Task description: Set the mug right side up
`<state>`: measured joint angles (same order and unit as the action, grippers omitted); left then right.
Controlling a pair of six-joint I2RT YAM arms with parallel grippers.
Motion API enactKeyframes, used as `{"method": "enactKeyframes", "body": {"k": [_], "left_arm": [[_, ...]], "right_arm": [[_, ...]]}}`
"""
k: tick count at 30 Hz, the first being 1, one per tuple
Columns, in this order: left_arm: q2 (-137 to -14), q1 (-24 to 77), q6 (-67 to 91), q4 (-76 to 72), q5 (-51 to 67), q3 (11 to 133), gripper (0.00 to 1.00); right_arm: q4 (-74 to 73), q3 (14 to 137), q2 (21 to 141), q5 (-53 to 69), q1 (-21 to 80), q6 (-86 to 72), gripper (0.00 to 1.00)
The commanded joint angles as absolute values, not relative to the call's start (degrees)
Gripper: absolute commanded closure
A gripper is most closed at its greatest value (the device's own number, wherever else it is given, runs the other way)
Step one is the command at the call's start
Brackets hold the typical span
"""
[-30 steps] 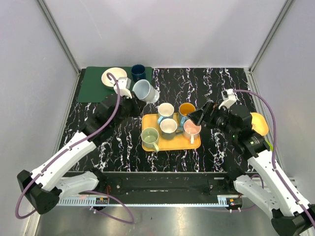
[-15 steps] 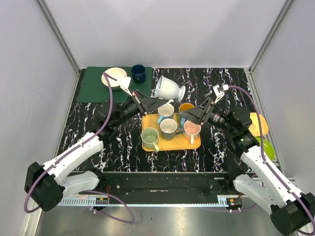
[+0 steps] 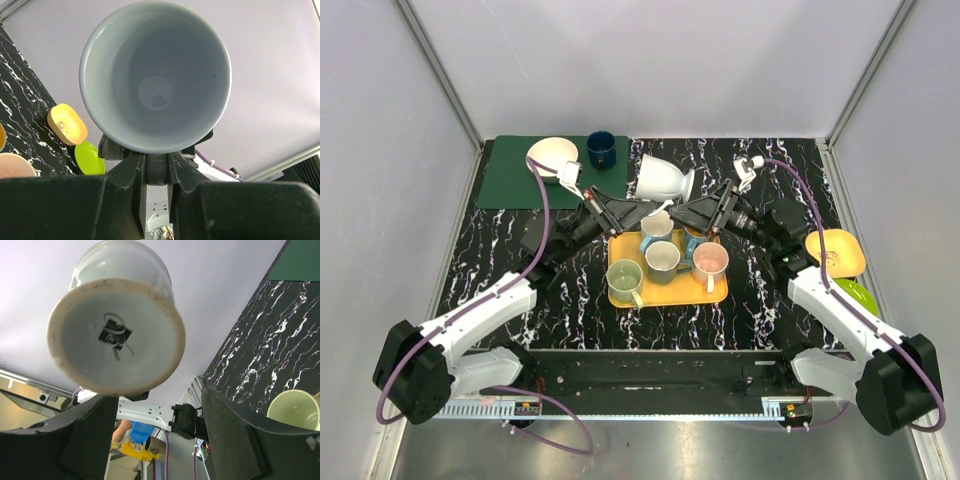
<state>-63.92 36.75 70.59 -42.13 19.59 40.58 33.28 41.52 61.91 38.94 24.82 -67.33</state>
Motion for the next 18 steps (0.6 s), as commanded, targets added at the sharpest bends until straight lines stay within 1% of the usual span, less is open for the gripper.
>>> {"method": "enactKeyframes", "body": {"k": [1, 5, 8, 13, 15, 18], "left_arm": [[-62.0, 37.1, 71.3, -51.6, 19.4, 41.7, 1.00], [-63.1, 37.9, 71.5, -52.2, 19.6, 41.0, 1.00], [-64.4, 38.5, 71.8, -53.0, 19.9, 41.2, 1.00], [-64.8, 39.5, 69.4, -47.8, 17.0, 42.5, 1.00], [-64.7, 39.7, 68.1, -45.7, 15.8, 43.2, 1.00], [-65.7, 40.8, 67.7, -46.1, 16.5, 44.3, 1.00]], "right_arm": [[37.6, 45.9, 63.5, 40.6, 25.0, -67.9, 0.28], [38.6, 48.0, 66.0, 41.7, 25.1, -68.0, 0.32], [38.7, 49.0, 66.7, 41.6, 25.0, -67.7, 0.33], [39.8, 49.0, 67.0, 42.2, 25.4, -67.4, 0.31], [37.9, 48.8, 66.5, 41.1, 25.4, -66.2, 0.29], [34.7, 49.4, 66.5, 40.0, 25.4, -63.8, 0.32]]}}
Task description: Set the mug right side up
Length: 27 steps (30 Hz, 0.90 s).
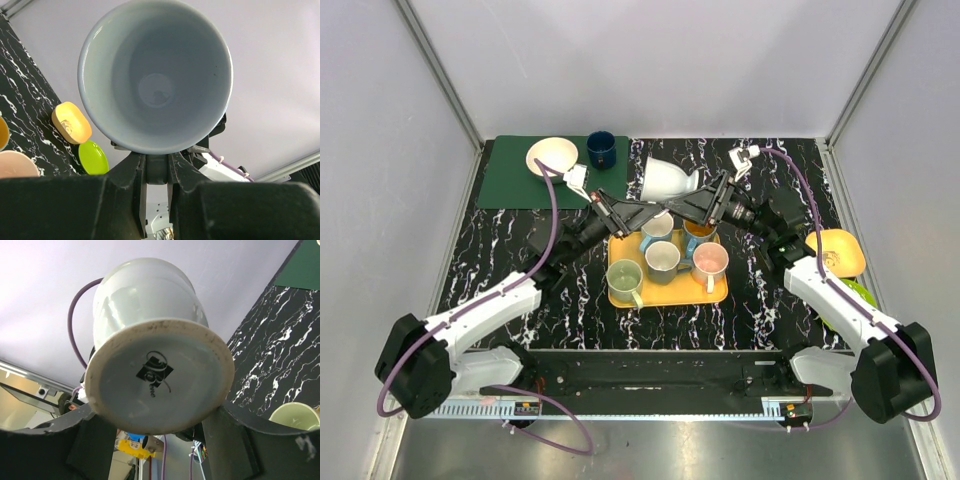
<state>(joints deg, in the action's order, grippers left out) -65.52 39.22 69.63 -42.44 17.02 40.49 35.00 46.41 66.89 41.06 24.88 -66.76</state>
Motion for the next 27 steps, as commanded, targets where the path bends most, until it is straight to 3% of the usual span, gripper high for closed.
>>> {"method": "enactKeyframes", "body": {"k": [1, 3, 7, 10, 12, 13, 14, 18, 23, 24, 26, 27], "left_arm": [[-65.9, 41.0, 67.6, -46.2, 16.6, 44.5, 1.00], [-66.4, 42.1, 66.7, -45.8, 16.5, 44.8, 1.00], [-67.2, 44.1, 65.6, -44.6, 16.1, 45.3, 1.00], [-68.2, 45.3, 65.6, -45.0, 16.3, 45.3, 1.00], [-68.9, 45.8, 65.6, -45.1, 16.5, 45.0, 1.00], [-69.1, 46.1, 65.7, -45.3, 16.5, 44.7, 1.00], [-69.3, 46.1, 66.0, -45.9, 16.5, 44.6, 1.00], [-69.6, 46.1, 67.1, -48.0, 17.2, 43.8, 1.00], [-69.5, 46.1, 68.8, -50.1, 17.9, 42.8, 1.00], [-69.5, 46.1, 69.1, -50.6, 17.8, 42.5, 1.00], [-69.6, 46.1, 70.1, -52.3, 17.8, 41.8, 1.00], [-69.5, 46.1, 70.4, -52.9, 17.8, 41.6, 1.00]], "right_arm": [[34.5, 49.5, 66.6, 39.8, 25.4, -63.6, 0.35], [34.5, 49.4, 67.1, 39.1, 25.4, -63.2, 0.38], [37.0, 49.4, 68.5, 39.2, 25.4, -64.7, 0.54], [39.2, 49.5, 69.4, 39.4, 25.4, -65.8, 0.57], [41.1, 49.6, 70.0, 39.9, 25.4, -67.1, 0.67], [41.8, 49.6, 70.2, 40.2, 25.3, -67.6, 0.76], [42.6, 49.7, 70.7, 40.7, 25.4, -68.3, 0.90], [43.7, 49.6, 71.2, 41.6, 25.4, -69.3, 0.99], [48.5, 48.2, 71.5, 43.0, 25.4, -71.9, 1.00], [49.0, 47.7, 71.5, 42.5, 25.4, -72.3, 0.95], [49.4, 46.5, 71.0, 40.6, 25.4, -73.1, 0.63], [49.5, 46.1, 70.8, 39.9, 25.4, -73.2, 0.57]]}}
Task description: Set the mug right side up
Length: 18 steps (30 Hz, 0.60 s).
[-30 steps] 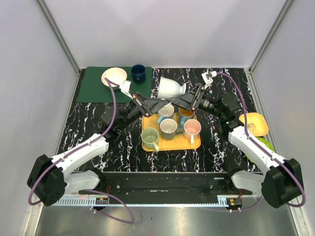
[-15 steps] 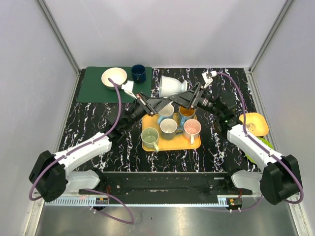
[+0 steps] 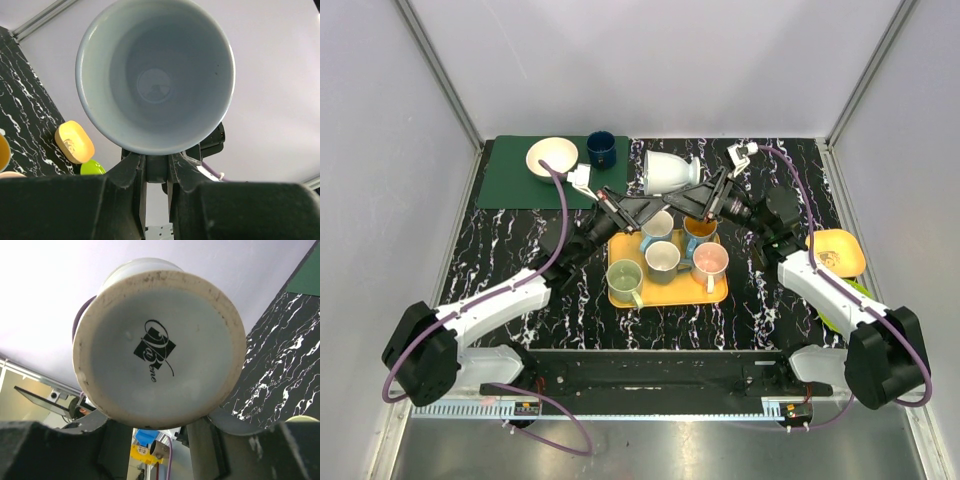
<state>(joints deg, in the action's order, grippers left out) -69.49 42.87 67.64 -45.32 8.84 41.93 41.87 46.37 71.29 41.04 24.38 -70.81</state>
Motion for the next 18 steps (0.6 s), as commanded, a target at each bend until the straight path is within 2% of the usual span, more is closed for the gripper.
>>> {"method": "enactKeyframes", "body": {"k": [1, 2, 3, 4, 5, 10, 13, 14, 15, 18], "left_arm": [[-69.3, 46.1, 70.5, -53.3, 17.7, 41.3, 1.00], [-69.1, 46.1, 70.7, -53.6, 17.1, 40.8, 1.00], [-68.9, 46.1, 70.8, -53.6, 17.1, 40.7, 1.00], [-68.6, 46.1, 70.7, -53.6, 17.1, 40.6, 1.00], [-68.5, 46.1, 70.8, -53.7, 17.1, 40.4, 1.00], [-68.6, 46.1, 71.9, -55.4, 17.1, 39.7, 1.00], [-67.9, 46.1, 72.2, -56.2, 16.6, 38.7, 1.00], [-67.9, 46.1, 72.2, -56.4, 16.7, 38.5, 1.00], [-67.8, 46.1, 72.2, -56.5, 16.5, 38.3, 1.00], [-67.4, 46.1, 72.2, -56.7, 16.2, 38.0, 1.00]], "right_arm": [[49.3, 45.7, 70.2, 39.0, 25.4, -73.4, 0.57], [49.3, 45.2, 70.1, 38.1, 25.4, -73.1, 0.64], [49.3, 45.2, 70.0, 38.1, 25.4, -73.1, 0.76], [49.3, 45.2, 70.0, 38.0, 25.4, -73.2, 0.98], [49.7, 45.3, 70.0, 38.1, 25.4, -73.2, 1.00], [51.9, 44.5, 69.4, 37.1, 25.2, -74.1, 1.00], [50.9, 42.0, 66.7, 32.5, 25.0, -72.3, 0.98], [49.8, 41.9, 66.1, 32.1, 25.0, -71.4, 0.81], [48.9, 42.0, 65.6, 31.6, 25.0, -70.6, 0.73], [47.5, 42.0, 64.6, 31.0, 25.0, -69.7, 0.71]]}}
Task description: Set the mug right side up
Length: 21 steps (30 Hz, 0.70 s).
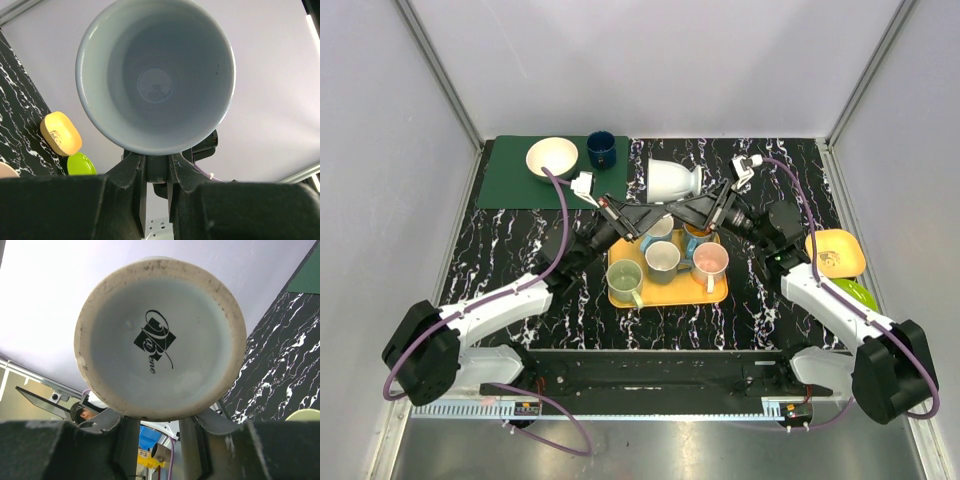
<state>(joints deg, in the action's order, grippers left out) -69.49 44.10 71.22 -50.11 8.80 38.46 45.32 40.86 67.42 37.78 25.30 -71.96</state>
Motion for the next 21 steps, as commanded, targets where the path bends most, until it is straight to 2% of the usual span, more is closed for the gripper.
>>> {"method": "enactKeyframes", "body": {"k": [1, 5, 6, 7, 10, 14, 16, 19, 20, 21], "left_arm": [[-67.5, 46.1, 72.2, -56.9, 16.2, 38.1, 1.00], [-67.7, 46.1, 72.5, -58.0, 15.9, 38.0, 1.00], [-67.7, 46.1, 72.6, -58.2, 15.8, 37.9, 1.00], [-67.5, 46.1, 72.6, -58.3, 15.6, 38.0, 1.00], [-67.5, 46.1, 72.4, -58.1, 15.8, 38.3, 1.00], [-67.1, 46.1, 72.3, -57.9, 15.6, 38.2, 1.00], [-67.1, 46.1, 72.4, -57.9, 15.6, 38.3, 1.00], [-67.1, 46.1, 72.4, -58.3, 15.6, 38.3, 1.00], [-67.1, 46.1, 72.4, -58.2, 15.5, 38.3, 1.00], [-66.9, 46.1, 72.4, -58.2, 15.4, 38.2, 1.00]], "right_arm": [[48.0, 42.0, 64.7, 31.4, 25.0, -69.9, 0.71], [50.4, 40.9, 64.6, 30.9, 24.8, -70.9, 0.72], [51.1, 40.5, 64.5, 30.9, 24.8, -71.1, 0.68], [51.1, 40.5, 64.4, 31.0, 24.8, -71.0, 0.55], [50.5, 40.4, 64.4, 31.0, 24.5, -71.1, 0.38], [50.2, 40.3, 64.1, 31.0, 23.9, -71.2, 0.33], [49.7, 40.7, 64.3, 32.0, 23.8, -71.1, 0.37], [49.9, 40.6, 64.5, 32.5, 23.6, -71.5, 0.57], [49.9, 40.6, 64.6, 32.6, 23.5, -71.5, 0.75], [49.8, 40.5, 64.5, 32.7, 23.3, -71.8, 0.83]]}}
